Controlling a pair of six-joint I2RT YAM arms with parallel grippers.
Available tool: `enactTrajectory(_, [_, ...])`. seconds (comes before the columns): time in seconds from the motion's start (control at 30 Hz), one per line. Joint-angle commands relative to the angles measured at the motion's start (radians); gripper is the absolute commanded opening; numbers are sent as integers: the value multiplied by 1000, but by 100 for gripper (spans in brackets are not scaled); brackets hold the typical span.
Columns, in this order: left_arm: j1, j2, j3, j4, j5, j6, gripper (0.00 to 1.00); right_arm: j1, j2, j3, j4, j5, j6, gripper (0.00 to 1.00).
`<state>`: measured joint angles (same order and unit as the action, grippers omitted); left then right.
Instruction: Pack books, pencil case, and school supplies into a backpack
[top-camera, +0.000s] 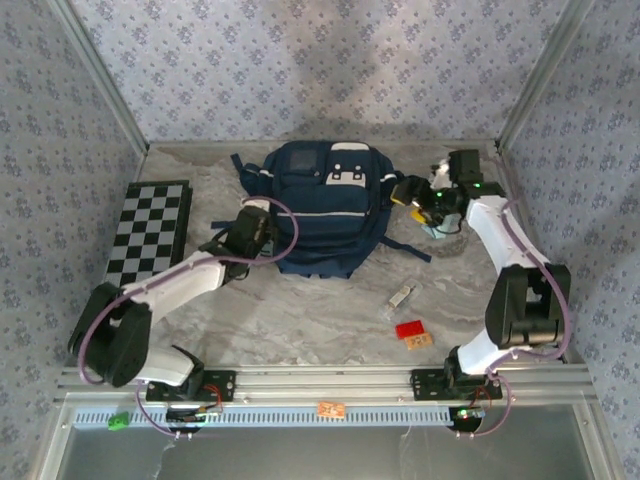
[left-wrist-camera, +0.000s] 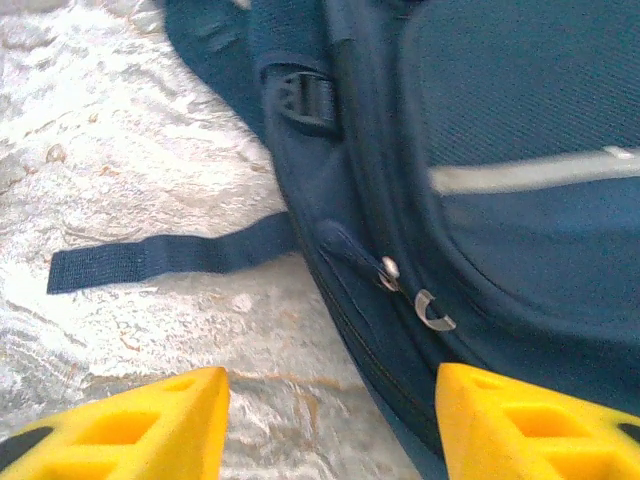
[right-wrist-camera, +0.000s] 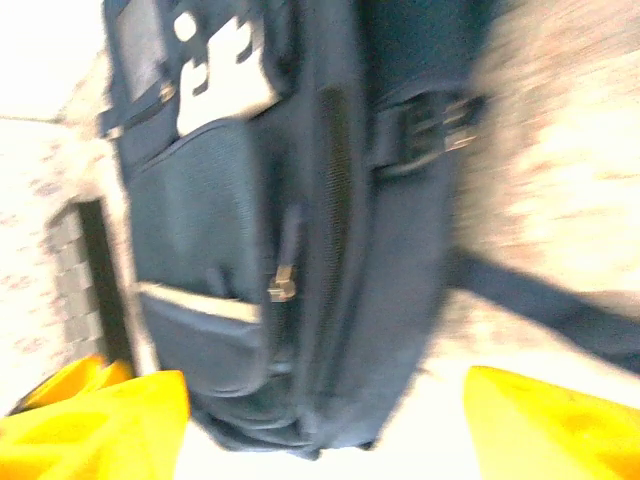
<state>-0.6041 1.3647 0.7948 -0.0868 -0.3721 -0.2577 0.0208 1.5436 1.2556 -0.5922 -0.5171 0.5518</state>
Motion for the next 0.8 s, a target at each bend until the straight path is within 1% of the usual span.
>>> enactTrajectory(0.0, [-55,-70,2,29,84,121,62,-61,8,27,-139,250,-105,83])
enactTrajectory(0.03, [-67,-61,4,65,178,183,65,-82,52,60,-162,299,-141,87])
enactTrajectory(0.07, [-78,-39,17,80,239,237,68,-92,95,98,-186,350,-171,90])
enactTrajectory(0.1, [-104,-5,46,74,264,301,72,-97,146,147,-227,391,-218,92])
enactTrajectory(0.13, [-137,36,84,60,261,370,77,-99,189,179,-238,443,-251,93])
enactTrajectory(0.2, [-170,128,155,51,210,457,84,-108,264,232,-247,454,-263,96])
enactTrajectory(0.23, [-166,188,211,26,197,475,85,-113,305,266,-252,447,-276,97])
enactTrajectory(0.3, [-161,287,321,-32,210,517,85,-116,367,317,-254,439,-295,98])
enactTrajectory(0.33, [-160,329,348,-11,204,544,85,-115,397,343,-256,472,-295,99])
enactTrajectory(0.37, [-155,364,369,7,209,563,85,-114,424,368,-264,478,-301,99])
enactTrajectory(0.43, [-138,446,433,6,237,589,83,-115,476,409,-283,458,-313,99])
enactTrajectory(0.47, [-131,493,473,-1,228,596,80,-116,501,425,-283,451,-318,99])
enactTrajectory(0.53, [-122,557,539,-12,206,613,68,-122,542,453,-287,465,-318,96])
enactTrajectory(0.57, [-114,577,562,-12,205,619,61,-123,564,465,-287,455,-323,92])
enactTrajectory(0.67, [-91,602,637,-54,268,603,24,-114,607,495,-287,476,-349,77])
enactTrajectory(0.73, [-86,598,677,-81,284,589,9,-109,606,480,-273,454,-350,68])
enactTrajectory(0.77, [-85,592,686,-80,278,583,0,-110,604,470,-268,447,-346,60])
